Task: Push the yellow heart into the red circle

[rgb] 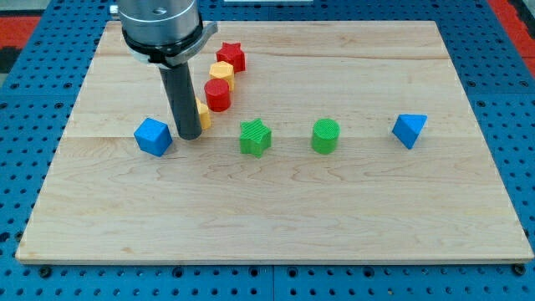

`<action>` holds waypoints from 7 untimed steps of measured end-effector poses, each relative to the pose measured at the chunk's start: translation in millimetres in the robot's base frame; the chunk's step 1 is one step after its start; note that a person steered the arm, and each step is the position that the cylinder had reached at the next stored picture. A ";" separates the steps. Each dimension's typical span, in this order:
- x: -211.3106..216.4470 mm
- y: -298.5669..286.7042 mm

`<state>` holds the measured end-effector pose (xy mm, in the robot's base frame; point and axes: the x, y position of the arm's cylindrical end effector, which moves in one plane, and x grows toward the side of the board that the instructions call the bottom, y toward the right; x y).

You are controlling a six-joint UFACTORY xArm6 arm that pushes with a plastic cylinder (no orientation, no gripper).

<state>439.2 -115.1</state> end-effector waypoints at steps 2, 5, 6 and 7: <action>-20.0 -7.5; -37.5 5.9; -35.9 33.5; -33.4 66.6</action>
